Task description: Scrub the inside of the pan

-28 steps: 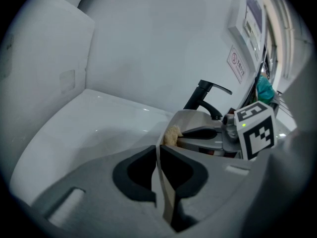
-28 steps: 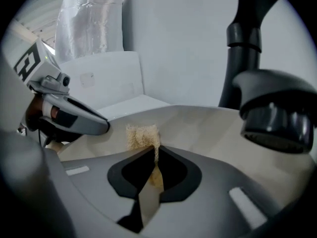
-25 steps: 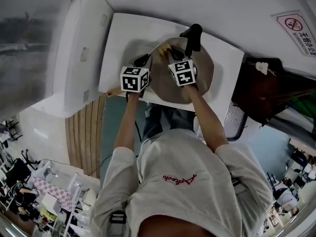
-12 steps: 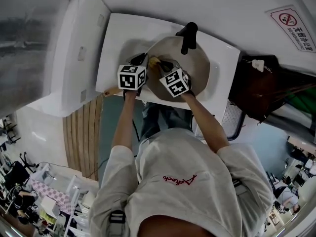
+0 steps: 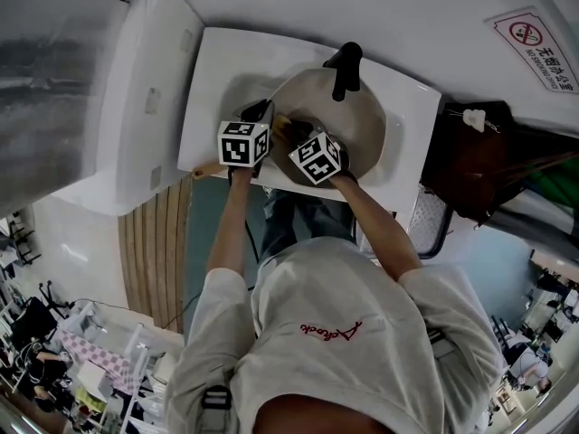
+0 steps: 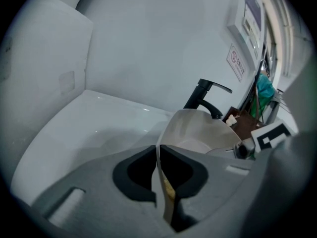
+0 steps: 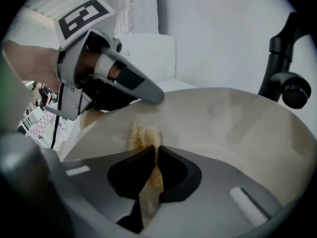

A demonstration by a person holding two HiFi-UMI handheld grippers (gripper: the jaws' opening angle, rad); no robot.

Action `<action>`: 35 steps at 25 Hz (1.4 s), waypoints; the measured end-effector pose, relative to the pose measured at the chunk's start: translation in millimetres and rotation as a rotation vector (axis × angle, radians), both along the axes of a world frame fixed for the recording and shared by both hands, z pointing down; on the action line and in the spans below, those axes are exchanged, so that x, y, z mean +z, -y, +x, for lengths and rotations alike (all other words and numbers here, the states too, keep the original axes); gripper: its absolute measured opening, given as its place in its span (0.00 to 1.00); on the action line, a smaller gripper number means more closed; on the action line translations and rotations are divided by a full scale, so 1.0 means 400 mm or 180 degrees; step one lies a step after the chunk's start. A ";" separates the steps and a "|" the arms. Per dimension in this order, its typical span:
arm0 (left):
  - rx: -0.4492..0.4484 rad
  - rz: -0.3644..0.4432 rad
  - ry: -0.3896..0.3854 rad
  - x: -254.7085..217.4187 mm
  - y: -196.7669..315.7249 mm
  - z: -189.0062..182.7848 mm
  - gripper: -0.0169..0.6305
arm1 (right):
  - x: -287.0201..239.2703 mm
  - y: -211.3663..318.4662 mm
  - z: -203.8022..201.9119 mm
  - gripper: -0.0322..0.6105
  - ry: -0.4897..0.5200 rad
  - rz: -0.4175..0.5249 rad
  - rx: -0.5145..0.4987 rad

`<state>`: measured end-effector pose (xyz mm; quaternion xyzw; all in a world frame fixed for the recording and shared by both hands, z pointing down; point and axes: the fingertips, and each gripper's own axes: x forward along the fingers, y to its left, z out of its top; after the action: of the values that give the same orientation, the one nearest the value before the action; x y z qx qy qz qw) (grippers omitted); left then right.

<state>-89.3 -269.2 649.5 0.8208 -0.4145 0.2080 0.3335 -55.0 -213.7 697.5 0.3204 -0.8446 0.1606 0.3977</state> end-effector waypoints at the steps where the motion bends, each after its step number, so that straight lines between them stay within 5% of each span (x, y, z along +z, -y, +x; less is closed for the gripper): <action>1: -0.0002 -0.0007 -0.0005 0.001 -0.001 0.000 0.07 | 0.001 0.006 0.002 0.10 0.0009 -0.0003 0.0023; 20: 0.0013 -0.0017 -0.0018 0.002 0.004 0.003 0.06 | -0.038 0.164 0.119 0.10 0.0031 0.0204 0.0690; 35: 0.0007 -0.0010 0.0009 0.004 0.003 0.004 0.06 | -0.009 -0.039 0.000 0.10 -0.0056 -0.0089 -0.0018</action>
<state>-87.8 -270.5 651.0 0.8204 -0.4137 0.2102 0.3340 -54.8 -197.9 693.9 0.3137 -0.8397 0.1684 0.4100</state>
